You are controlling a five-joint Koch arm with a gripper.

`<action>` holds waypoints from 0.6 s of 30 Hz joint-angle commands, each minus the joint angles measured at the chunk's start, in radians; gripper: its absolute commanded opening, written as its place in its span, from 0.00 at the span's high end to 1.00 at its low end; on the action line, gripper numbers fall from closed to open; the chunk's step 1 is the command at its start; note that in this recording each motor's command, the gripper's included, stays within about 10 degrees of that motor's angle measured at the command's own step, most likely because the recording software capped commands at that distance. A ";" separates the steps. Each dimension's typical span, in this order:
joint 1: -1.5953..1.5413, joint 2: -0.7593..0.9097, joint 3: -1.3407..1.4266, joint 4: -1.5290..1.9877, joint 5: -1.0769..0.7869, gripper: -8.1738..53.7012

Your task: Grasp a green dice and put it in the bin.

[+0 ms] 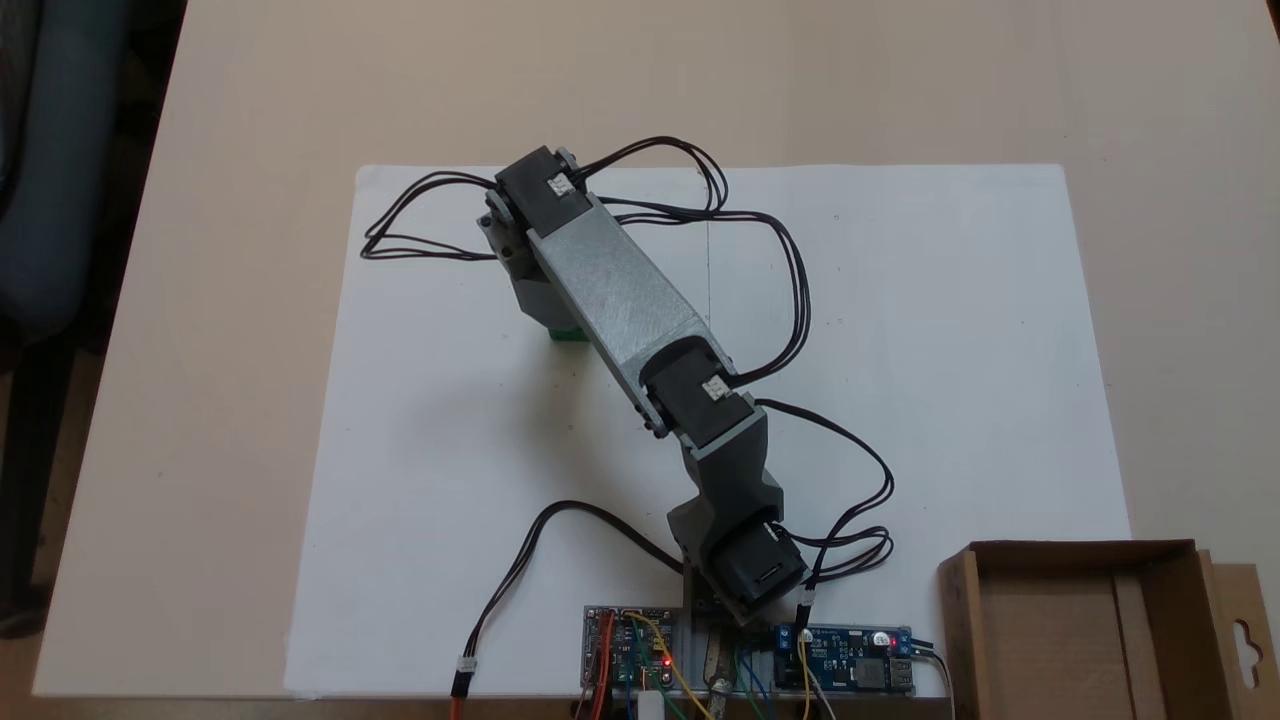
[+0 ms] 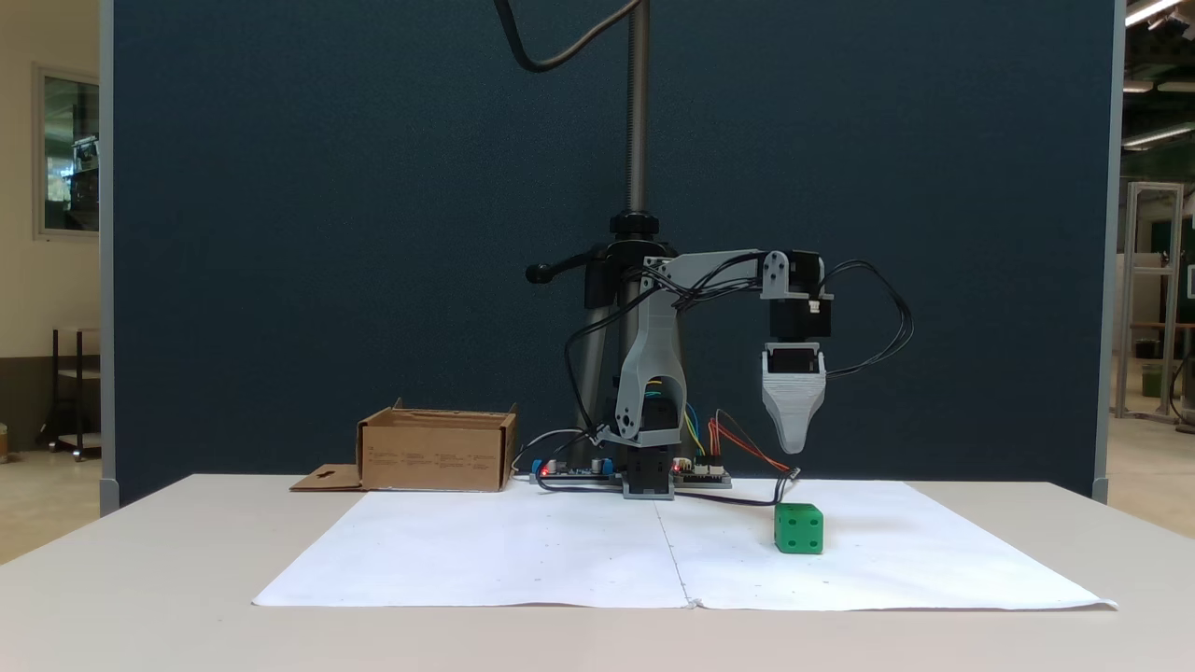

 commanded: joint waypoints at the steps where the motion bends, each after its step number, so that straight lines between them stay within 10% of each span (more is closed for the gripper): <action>1: -0.012 0.011 -0.028 -0.026 0.083 0.17; 18: -0.031 -0.071 -0.026 -0.064 0.083 0.16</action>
